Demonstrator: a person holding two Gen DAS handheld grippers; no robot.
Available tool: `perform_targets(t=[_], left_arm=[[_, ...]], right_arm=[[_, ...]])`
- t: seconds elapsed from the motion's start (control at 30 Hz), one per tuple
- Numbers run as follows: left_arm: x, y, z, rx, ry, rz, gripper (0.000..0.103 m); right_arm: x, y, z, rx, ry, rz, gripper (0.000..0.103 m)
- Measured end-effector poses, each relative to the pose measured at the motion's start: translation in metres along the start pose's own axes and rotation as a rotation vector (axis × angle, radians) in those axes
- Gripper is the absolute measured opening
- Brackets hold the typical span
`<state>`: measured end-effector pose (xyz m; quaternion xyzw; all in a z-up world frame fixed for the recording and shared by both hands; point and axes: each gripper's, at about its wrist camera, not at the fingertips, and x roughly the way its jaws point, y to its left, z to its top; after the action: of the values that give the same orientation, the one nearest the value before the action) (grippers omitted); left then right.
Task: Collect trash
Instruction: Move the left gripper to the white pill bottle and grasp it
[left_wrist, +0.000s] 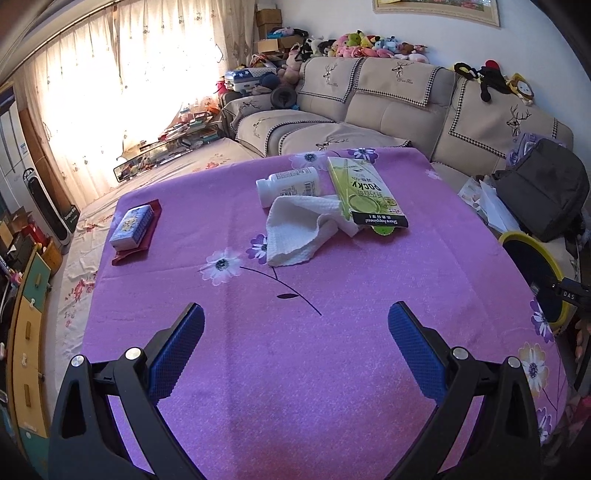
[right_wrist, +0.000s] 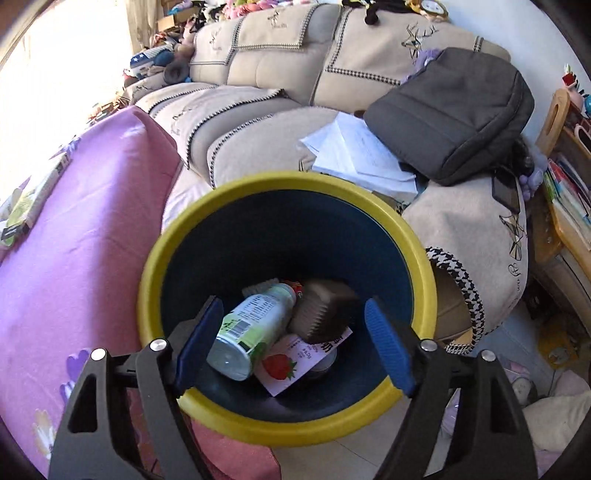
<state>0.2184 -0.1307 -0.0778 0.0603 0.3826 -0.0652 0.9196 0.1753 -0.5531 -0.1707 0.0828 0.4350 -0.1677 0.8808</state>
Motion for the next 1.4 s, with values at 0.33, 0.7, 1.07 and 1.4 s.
perform_targets(t=[0.33,0.7,1.07,1.4], left_arm=[[0.047,-0.021,0.037,0.066,0.042,-0.080,0.098],[0.100,-0.026,0.146,0.009,0.128,-0.162,0.098],[0.167,0.006,0.162,-0.203,0.201,0.052,0.098],[0.208,0.008,0.161,-0.248,0.248,0.093,0.098]], right_arm=[[-0.011,0.012,-0.002,-0.019,-0.015,0.056,0.076],[-0.011,0.018,-0.004,-0.015,-0.016,0.097,0.076],[-0.006,0.034,0.002,-0.040,-0.017,0.148,0.076],[-0.004,0.043,0.003,-0.055,-0.013,0.175,0.076]])
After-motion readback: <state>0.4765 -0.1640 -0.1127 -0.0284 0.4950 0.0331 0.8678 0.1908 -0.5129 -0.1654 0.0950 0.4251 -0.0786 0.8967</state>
